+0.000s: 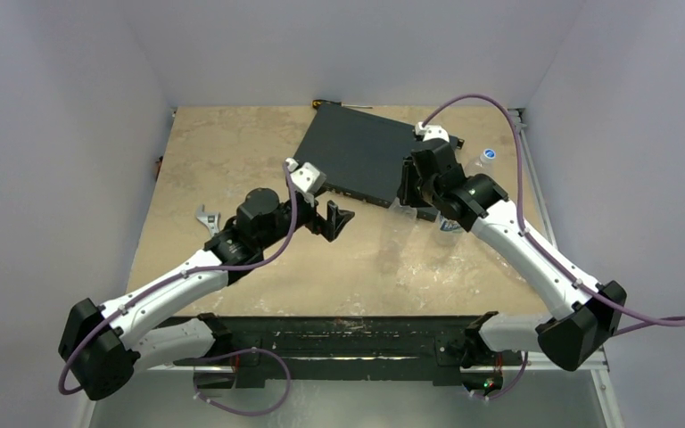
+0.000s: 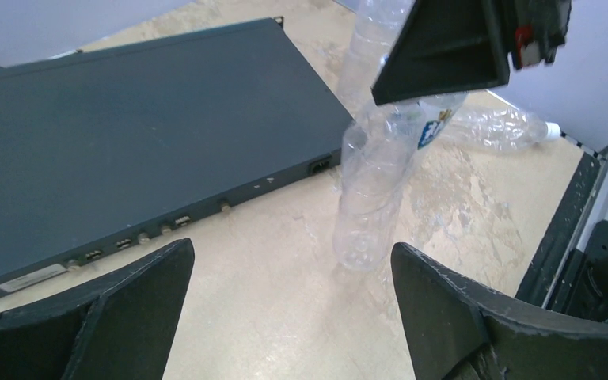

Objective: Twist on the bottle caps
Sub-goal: Place the plastic bottle at the center of the board.

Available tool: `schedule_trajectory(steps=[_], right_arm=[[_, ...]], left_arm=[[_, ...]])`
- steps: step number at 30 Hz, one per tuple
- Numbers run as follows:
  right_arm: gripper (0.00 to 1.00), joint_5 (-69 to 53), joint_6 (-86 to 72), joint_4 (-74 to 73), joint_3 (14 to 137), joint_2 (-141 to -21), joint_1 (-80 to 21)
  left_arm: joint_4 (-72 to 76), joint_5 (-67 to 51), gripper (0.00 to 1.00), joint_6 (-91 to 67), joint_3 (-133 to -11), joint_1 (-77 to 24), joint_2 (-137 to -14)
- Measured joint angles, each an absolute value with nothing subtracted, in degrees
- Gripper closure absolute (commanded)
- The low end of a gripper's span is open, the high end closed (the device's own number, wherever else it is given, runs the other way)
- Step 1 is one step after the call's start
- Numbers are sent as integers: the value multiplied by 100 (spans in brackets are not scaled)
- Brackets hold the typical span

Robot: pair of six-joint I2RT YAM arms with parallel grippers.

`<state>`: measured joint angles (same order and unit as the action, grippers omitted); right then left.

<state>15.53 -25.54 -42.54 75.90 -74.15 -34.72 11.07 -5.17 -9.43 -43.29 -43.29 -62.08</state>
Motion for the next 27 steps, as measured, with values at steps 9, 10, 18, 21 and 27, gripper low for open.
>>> schedule_trajectory(steps=[9, 10, 18, 21, 27], right_arm=[[100, 2311, -2604, -3632, 6818, -7172, -3461], [100, 2377, -2606, -3507, 6718, -7144, -3461], [100, 2823, -2609, -2980, 6219, -6807, -3461], [97, 2919, -2596, -2735, 6058, -6740, -3461], [92, 2947, -2585, -2421, 5706, -6635, -3461]], left_arm=[[589, -139, 3, -919, -4372, -4167, -5946], [539, -93, 3, -917, -4372, -4163, -5948], [456, 75, 3, -880, -4372, -4160, -5931], [456, 84, 3, -880, -4370, -4160, -5922], [458, 89, 2, -880, -4353, -4160, -5850]])
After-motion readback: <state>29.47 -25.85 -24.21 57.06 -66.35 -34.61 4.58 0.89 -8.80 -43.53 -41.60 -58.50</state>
